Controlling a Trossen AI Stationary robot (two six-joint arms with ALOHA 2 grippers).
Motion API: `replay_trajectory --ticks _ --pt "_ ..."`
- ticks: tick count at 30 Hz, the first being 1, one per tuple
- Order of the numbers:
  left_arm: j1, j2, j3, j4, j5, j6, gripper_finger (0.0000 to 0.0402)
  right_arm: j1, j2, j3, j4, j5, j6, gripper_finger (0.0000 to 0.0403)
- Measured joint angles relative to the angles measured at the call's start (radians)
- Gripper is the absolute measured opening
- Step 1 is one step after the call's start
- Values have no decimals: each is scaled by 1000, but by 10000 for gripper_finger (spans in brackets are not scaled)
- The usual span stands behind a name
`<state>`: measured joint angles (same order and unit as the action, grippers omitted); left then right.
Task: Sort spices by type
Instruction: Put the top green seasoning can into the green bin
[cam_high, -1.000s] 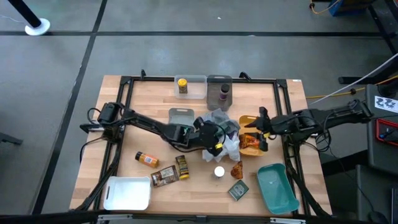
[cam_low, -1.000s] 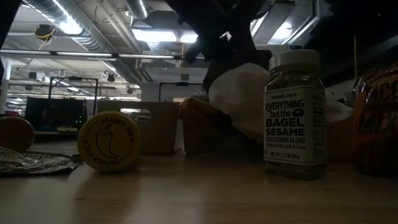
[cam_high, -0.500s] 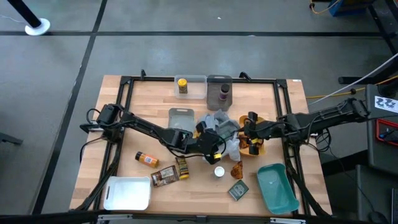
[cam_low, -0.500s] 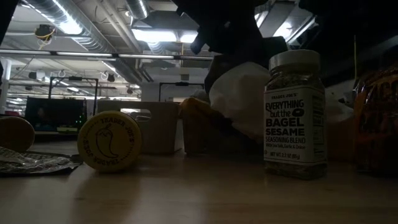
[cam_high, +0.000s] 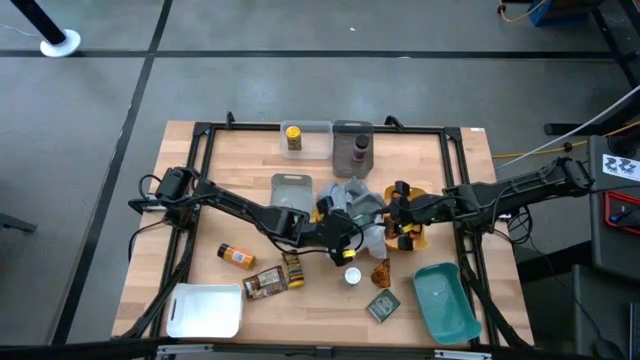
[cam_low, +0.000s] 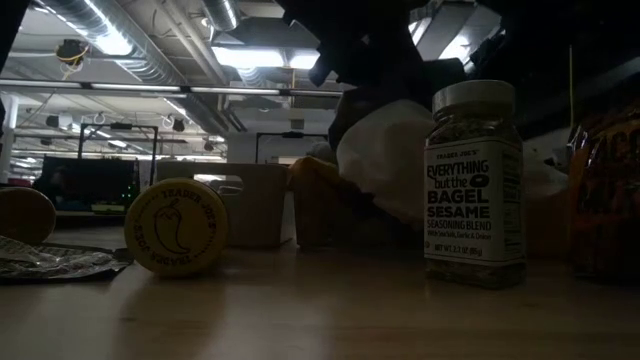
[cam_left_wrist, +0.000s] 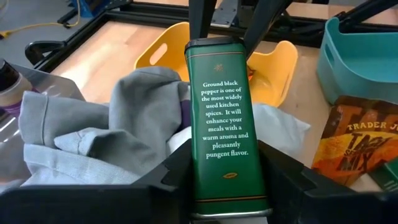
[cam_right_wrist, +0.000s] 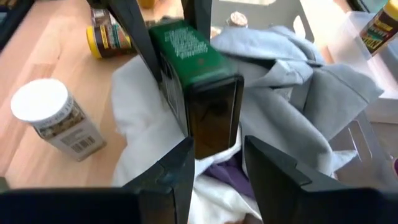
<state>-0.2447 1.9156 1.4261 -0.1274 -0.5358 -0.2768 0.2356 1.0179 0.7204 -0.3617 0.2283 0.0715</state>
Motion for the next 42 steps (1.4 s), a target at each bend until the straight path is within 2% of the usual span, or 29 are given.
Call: replay_trajectory --ticks 12,19,23,25,31,37,42 --pt "0 0 0 1 1 18 128 0 -1 0 2 -11 8 148" --pt "0 0 0 1 3 17 122 0 -1 0 -1 0 28 233" --pt "0 0 0 16 5 15 132 0 2 1 10 -92 -11 269" --pt "0 0 0 17 23 16 130 0 12 1 17 -102 -57 278" --pt "-6 0 0 17 39 19 121 0 67 1 80 -64 -159 281" --pt "-16 0 0 18 39 45 133 0 128 1 144 -65 -204 280" --pt "-17 0 0 16 39 49 124 0 146 1 144 -132 -211 276"
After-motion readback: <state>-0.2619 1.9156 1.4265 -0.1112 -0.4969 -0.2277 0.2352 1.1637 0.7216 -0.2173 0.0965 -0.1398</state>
